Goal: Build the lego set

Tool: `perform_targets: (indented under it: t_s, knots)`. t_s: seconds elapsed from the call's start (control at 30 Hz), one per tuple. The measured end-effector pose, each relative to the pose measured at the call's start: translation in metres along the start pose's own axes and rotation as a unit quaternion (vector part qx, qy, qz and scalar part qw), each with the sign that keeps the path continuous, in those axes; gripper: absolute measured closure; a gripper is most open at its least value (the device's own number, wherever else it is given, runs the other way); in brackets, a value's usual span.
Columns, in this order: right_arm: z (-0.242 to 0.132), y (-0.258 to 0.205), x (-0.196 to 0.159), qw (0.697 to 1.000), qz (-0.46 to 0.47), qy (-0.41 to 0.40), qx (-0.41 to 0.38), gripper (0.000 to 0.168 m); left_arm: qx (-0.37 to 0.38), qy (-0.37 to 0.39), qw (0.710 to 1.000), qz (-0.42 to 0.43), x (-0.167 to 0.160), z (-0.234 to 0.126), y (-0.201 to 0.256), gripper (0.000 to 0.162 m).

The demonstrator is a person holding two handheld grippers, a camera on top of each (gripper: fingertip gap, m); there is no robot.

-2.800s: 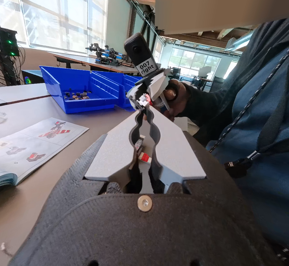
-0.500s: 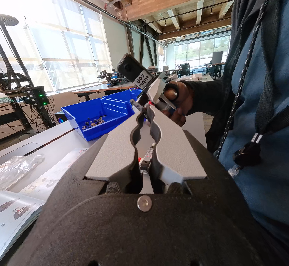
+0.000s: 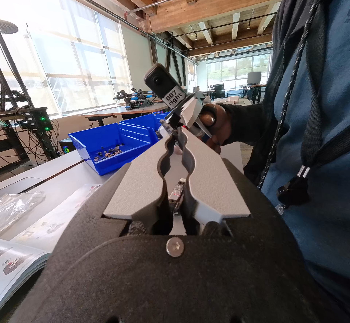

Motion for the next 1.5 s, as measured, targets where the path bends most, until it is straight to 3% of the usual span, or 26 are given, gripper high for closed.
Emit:
perform_targets:
  t_s: [0.37, 0.87, 1.5]
  knots:
    - [0.0, -0.002, 0.003, 0.999, -0.037, 0.003, -0.015, 0.148, -0.013, 0.016, 0.999, -0.031, 0.002, 0.0, 0.0, 0.158]
    - [-0.001, -0.005, 0.005, 0.977, -0.19, -0.043, -0.091, 0.147, -0.081, 0.043, 0.976, -0.196, 0.001, 0.001, -0.003, 0.154]
    - [0.001, -0.012, 0.001, 0.947, -0.292, -0.069, -0.111, 0.147, -0.098, 0.033, 0.975, -0.197, -0.001, -0.001, 0.003, 0.153]
Point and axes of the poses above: each gripper's, where its closed fingertips meet, z out along the fingers, x out of its top, y = z × x across the jaws, the point moved 2 cm from there along -z, back along the fingers, and after that the axes turned 4 degrees about -z, right-handed, at the moved point
